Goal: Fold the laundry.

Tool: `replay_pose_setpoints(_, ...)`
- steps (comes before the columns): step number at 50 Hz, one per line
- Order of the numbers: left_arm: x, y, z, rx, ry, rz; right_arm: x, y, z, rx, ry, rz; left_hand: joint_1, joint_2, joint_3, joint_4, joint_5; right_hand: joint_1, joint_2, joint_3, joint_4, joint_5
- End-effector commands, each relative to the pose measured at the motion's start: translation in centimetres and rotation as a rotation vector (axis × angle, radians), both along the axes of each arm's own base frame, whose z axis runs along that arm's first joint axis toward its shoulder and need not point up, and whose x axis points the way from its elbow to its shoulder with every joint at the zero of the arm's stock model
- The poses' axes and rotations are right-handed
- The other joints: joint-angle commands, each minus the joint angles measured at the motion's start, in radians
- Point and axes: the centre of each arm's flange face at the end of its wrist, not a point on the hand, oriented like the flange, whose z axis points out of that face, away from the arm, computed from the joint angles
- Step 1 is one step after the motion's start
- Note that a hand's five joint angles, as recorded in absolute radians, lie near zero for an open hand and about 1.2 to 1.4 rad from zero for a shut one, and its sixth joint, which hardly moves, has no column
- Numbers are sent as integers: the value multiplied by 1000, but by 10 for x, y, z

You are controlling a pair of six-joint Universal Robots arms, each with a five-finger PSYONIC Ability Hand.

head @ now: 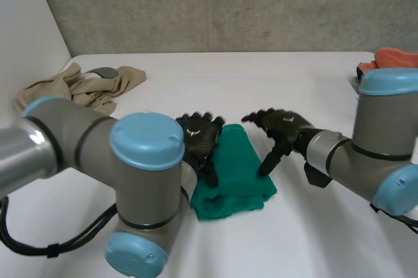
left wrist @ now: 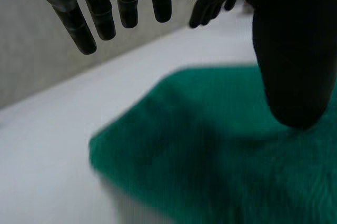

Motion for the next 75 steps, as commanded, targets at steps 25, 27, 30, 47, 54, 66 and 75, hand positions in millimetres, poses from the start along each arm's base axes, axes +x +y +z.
replay_pose_setpoints(25,23,-24,67,-97,77,-132,19,35,19,-409,310,159,-26,-34,-40,-29,-47,-49,-40,-39,-38,-44)
replay_pose_setpoints(27,23,-26,76,-111,107,-179,19,55,17,-443,293,182,-26,-34,-40,-29,-47,-49,-40,-39,-38,-44)
replay_pose_setpoints(30,24,-28,88,-121,145,-279,21,82,6,-469,275,219,-26,-34,-40,-29,-47,-49,-40,-39,-38,-44)
replay_pose_setpoints(47,17,-2,101,-93,209,-560,31,106,-58,-525,230,270,-25,-34,-39,-28,-46,67,76,77,78,72)
replay_pose_setpoints(54,17,-1,98,-81,209,-560,39,92,-64,-560,221,248,-26,-34,-40,-29,-47,161,170,171,172,166)
replay_pose_setpoints(66,18,-2,96,-80,209,-555,53,68,-58,-611,190,216,-26,-34,-40,-29,-47,410,419,420,421,415)
replay_pose_setpoints(75,18,-4,100,-93,215,-553,67,49,-40,-673,141,197,-26,-34,-40,-29,-47,1173,1182,1183,1184,1178)
